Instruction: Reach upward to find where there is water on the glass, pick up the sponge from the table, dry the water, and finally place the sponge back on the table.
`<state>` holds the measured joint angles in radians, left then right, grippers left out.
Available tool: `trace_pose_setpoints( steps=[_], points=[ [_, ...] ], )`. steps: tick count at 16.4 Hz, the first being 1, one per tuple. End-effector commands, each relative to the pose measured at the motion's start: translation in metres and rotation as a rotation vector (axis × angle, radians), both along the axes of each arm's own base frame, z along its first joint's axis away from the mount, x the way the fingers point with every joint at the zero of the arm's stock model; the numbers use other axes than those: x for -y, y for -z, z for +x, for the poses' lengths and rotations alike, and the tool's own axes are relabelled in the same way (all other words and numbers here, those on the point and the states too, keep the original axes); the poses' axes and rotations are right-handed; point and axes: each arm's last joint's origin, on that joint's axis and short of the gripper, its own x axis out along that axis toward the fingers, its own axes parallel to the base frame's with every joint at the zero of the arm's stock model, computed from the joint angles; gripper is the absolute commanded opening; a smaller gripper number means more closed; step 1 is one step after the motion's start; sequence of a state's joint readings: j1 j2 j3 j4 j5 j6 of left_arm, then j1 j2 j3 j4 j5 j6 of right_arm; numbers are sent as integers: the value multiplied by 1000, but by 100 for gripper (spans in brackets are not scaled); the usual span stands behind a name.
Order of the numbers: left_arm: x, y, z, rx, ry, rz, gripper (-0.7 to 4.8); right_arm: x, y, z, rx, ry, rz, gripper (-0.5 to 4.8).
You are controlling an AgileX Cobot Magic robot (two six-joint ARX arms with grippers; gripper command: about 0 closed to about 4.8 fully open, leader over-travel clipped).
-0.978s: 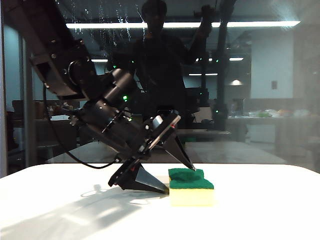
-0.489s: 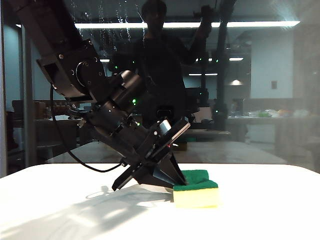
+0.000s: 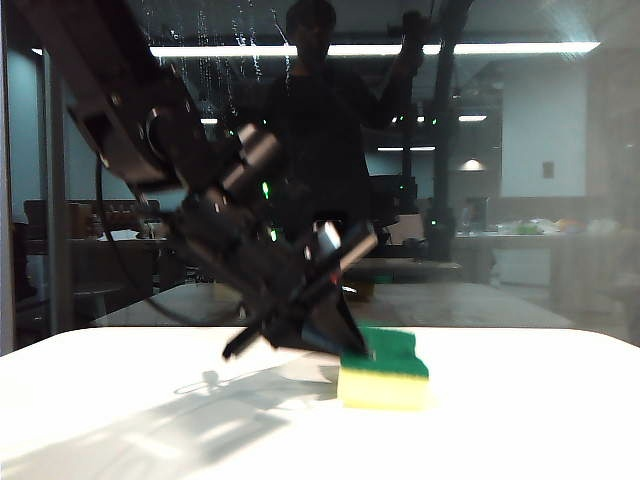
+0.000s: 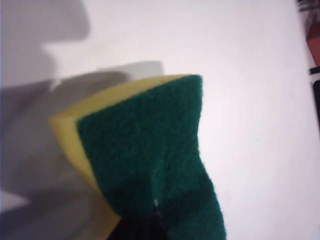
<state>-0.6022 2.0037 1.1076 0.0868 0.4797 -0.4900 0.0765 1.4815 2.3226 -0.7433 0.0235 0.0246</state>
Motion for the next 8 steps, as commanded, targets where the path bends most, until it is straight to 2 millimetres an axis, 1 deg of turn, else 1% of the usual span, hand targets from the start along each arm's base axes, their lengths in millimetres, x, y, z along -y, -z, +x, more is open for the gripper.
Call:
trace_pose_setpoints(
  steps=[1,2,3,5,6,7,8],
  points=[
    [-1,-39,-1,122,-1,-67,-6,0,-2,-3,17,1,-1,-9],
    [-2,-64,-2,200,0,-121,-6,0,-2,-3,17,1,-1,-9],
    [-3,-77,-3,244,-1,-150,-6,0,-2,-3,17,1,-1,-9],
    [-5,-123,-6,402,19,-220,-6,0,-2,-3,13,1,-1,-9],
    [-6,-140,-7,450,27,-240,-6,0,-2,-3,13,1,-1,-9],
    [-7,-167,-8,514,31,-275,-6,0,-2,-3,13,0,-1,-9],
    [-7,-189,-9,572,44,-293,-6,0,-2,-3,13,-1,-1,-9]
  ],
)
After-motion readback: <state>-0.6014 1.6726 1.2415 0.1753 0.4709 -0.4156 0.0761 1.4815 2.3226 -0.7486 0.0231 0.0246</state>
